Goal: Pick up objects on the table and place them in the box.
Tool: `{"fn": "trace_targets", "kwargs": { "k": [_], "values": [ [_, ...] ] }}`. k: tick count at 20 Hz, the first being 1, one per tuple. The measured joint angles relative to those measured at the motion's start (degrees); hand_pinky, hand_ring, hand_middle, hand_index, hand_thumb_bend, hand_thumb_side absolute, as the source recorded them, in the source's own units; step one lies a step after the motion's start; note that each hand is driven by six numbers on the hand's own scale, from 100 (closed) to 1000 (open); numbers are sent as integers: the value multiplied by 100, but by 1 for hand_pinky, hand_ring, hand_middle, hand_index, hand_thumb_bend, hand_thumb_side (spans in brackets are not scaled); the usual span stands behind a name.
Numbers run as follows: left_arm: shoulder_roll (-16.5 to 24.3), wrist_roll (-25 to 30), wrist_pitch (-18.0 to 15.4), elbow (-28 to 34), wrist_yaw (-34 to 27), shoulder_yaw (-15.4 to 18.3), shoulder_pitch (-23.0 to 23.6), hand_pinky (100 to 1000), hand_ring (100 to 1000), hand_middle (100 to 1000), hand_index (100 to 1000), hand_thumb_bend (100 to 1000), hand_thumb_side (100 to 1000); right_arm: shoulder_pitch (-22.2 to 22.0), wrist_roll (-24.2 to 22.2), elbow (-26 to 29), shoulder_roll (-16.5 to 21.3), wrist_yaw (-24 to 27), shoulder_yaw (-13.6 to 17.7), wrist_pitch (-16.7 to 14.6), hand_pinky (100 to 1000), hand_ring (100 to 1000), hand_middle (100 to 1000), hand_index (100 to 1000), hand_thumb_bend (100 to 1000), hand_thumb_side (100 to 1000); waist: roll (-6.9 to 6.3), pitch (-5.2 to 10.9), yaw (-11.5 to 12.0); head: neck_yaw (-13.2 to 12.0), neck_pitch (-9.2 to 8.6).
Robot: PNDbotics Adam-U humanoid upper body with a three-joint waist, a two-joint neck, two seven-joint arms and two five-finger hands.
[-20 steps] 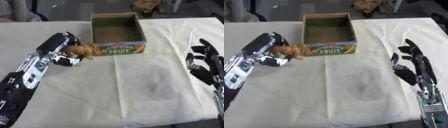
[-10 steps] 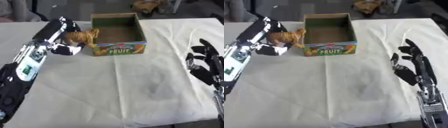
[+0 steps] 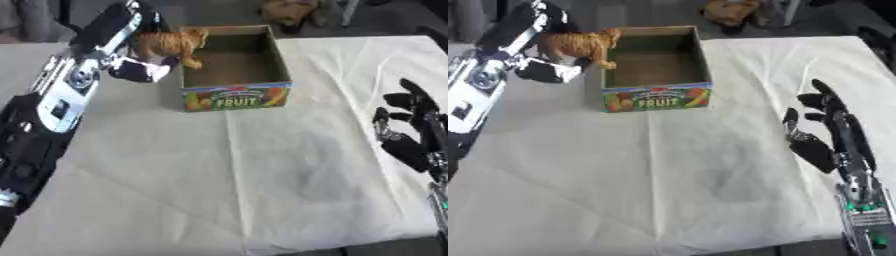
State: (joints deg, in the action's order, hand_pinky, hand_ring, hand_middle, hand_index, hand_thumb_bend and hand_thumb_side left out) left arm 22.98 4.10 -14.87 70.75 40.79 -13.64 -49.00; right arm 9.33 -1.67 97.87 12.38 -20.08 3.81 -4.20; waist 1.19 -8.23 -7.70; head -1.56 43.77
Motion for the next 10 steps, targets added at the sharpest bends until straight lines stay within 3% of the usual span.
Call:
{"fn": "trace_targets", "kwargs": {
  "k": [6,10],
  "values": [
    [-287,-550,158,-880,477,213,-542,290,370,388,494,291,100,75,-72,0,-2,4,-75,-27,776,851,757,995,100,343,-62,-137,-272,-104,-14],
    [-418,-992,195,-1392,836,347,-764,303,381,400,507,307,100,153,-123,1,-2,18,-144,-49,776,851,757,995,100,348,-150,-274,-490,-132,-126]
  ]
}}
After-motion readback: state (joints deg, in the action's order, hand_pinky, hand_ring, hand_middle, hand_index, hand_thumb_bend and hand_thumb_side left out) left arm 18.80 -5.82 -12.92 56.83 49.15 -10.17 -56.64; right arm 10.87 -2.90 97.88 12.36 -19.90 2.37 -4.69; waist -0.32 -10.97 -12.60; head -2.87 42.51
